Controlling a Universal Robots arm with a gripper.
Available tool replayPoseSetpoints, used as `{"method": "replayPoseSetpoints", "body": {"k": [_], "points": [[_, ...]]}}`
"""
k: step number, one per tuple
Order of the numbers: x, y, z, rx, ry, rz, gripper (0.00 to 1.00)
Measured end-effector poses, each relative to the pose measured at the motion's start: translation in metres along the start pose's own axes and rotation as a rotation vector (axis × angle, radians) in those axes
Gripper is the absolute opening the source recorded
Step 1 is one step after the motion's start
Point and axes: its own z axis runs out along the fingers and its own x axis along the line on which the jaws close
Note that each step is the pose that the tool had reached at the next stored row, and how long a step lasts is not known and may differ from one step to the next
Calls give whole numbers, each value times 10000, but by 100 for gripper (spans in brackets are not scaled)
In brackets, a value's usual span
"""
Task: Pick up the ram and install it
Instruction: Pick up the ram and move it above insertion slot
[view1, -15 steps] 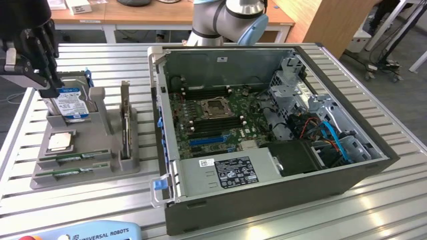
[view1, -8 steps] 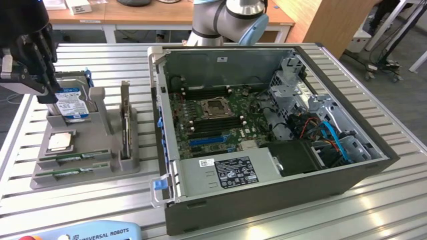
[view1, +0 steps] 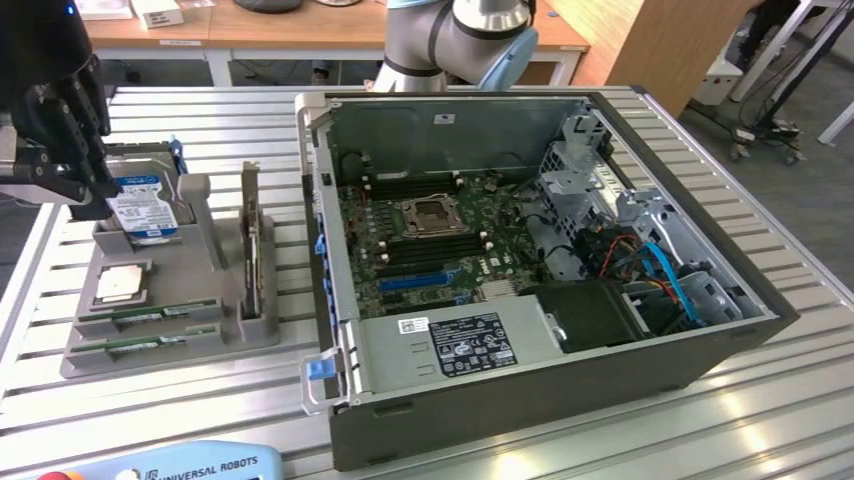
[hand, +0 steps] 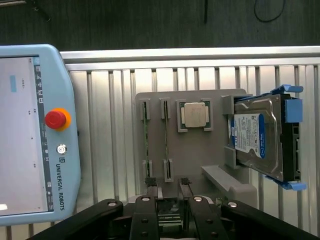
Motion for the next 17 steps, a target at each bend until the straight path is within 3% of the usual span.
{"method": "replayPoseSetpoints", "body": {"k": [7,17], "points": [[20,-2,2,-1,-15,-1,30],[24,-6,106,-2,-54,-2,30]]}}
